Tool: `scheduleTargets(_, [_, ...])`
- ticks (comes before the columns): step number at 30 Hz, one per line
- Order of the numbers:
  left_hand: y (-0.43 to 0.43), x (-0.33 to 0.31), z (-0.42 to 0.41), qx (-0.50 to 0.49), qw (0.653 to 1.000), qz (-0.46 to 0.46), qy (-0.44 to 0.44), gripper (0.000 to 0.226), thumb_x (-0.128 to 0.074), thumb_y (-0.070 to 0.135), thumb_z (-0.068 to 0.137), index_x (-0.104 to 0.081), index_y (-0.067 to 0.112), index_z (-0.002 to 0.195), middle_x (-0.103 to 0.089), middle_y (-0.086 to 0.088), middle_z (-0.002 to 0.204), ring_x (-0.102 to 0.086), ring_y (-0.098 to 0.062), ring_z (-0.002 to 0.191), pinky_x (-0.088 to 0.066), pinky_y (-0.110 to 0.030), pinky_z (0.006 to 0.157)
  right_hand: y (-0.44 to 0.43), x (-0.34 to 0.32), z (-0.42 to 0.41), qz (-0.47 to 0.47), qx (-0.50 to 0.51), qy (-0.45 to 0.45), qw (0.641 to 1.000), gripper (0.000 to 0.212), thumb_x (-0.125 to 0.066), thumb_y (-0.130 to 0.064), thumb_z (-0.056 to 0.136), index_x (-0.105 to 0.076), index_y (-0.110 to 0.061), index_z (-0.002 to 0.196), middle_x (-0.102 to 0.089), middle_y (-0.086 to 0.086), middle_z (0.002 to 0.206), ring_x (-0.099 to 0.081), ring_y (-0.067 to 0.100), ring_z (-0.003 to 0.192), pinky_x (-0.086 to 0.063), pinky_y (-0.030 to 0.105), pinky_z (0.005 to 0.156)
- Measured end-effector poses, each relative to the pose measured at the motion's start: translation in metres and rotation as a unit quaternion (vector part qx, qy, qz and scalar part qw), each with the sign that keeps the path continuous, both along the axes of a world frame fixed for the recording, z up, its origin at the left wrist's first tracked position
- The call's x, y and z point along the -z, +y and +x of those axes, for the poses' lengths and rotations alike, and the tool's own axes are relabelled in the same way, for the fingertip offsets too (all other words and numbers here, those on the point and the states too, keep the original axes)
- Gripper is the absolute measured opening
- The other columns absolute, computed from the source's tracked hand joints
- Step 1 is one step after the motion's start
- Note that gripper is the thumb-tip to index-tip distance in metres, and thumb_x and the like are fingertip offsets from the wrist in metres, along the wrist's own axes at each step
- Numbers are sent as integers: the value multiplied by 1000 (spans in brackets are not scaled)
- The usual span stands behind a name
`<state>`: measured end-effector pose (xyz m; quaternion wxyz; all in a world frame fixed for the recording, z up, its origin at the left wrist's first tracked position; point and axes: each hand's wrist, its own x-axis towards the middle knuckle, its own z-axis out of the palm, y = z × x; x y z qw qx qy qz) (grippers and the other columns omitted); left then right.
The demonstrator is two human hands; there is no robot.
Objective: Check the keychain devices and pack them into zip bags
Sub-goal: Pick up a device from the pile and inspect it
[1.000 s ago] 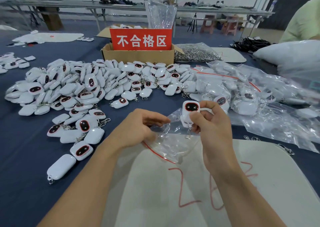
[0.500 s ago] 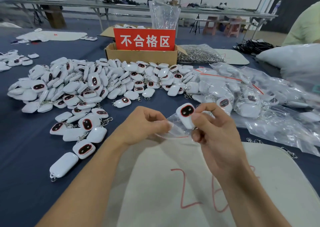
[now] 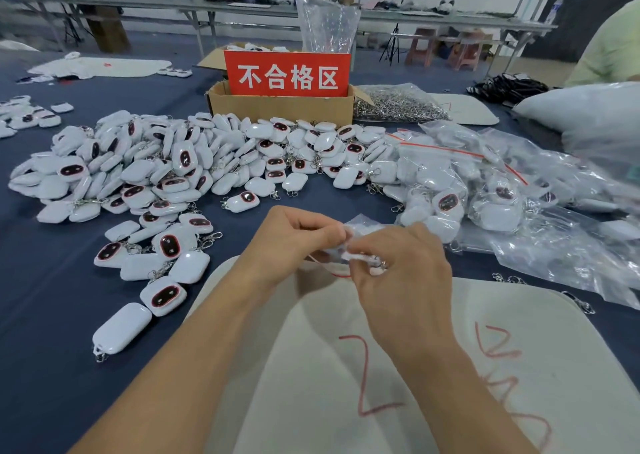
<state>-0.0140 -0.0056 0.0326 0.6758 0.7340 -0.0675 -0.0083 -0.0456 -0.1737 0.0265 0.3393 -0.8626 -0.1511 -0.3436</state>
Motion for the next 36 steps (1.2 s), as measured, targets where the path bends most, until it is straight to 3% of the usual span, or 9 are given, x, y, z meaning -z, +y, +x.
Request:
scheduleTargets(3, [-4,-1,-2,16,999,-37,4,15,-75,13,85,-84,10,97,-79,-17,89,-73,-23,80,-61,-34,75,3,1,6,-6,29,-31,999,17,-82,-16,73,-81,-31,79,-68,-7,91,-46,18,92,-34,31,86])
scheduleTargets(7, [-2,-3,-3,-8,998,-70,-2,20,-75,15,79,-84,11,96,-79,-18,93,-75,-27,81,-61,-36,71,0,0,9,-10,-21,124,992,31,-81,-22,85,-78,-40,110,-61,-4,133,-50,21,122,-42,34,99])
scheduleTargets(13, [-19,-2,-6,-105,986,-11,-131,22,-72,9,81,-85,23,90,-81,1,95,-76,-20,90,-61,-40,83,10,2,9,-82,16,201,976,35,-52,-17,98,-55,-35,128,-51,-10,125,-57,24,104,-39,36,71])
scheduleTargets(17, [-29,0,-13,-94,971,28,-219,16,-72,3,85,-82,15,81,-76,-2,84,-70,-25,78,-58,-42,69,9,5,10,-175,93,237,951,32,-54,-34,97,-53,-38,128,-41,-5,138,-53,27,113,-35,40,80])
scheduleTargets(19, [-33,1,-19,-92,953,90,-274,25,-76,5,84,-77,27,75,-72,10,77,-66,-12,71,-49,-26,65,3,6,10,-215,62,273,936,40,-52,-42,93,-49,-40,133,-36,-5,149,-50,27,119,-38,44,90])
scheduleTargets(23, [-36,-1,-25,-135,934,132,-303,10,-79,16,81,-83,26,82,-74,19,78,-68,-2,66,-48,-13,61,-6,-5,10,-198,23,246,948,49,-54,-40,87,-53,-36,136,-56,-7,128,-55,26,113,-41,43,88])
scheduleTargets(26, [-37,-4,-24,-179,933,144,-278,15,-82,23,81,-82,37,84,-74,28,79,-67,6,66,-43,-7,59,-3,-9,9,-203,67,247,945,26,-42,-44,82,-60,-32,96,-68,-5,104,-61,27,102,-31,39,80])
scheduleTargets(32, [-42,-3,-29,-144,951,126,-242,8,-75,34,81,-83,33,80,-76,21,75,-68,-5,60,-47,-16,53,-7,-10,10,-215,126,232,940,9,-60,-31,81,-55,-30,74,-71,-3,90,-64,29,94,-29,39,77])
scheduleTargets(36, [-31,-2,-13,-213,965,85,-130,23,-69,45,82,-80,41,102,-77,23,86,-72,-2,78,-61,-36,77,-21,-5,17,-136,18,298,945,8,-61,-31,89,-60,-30,97,-64,-9,88,-61,26,90,-42,35,75])
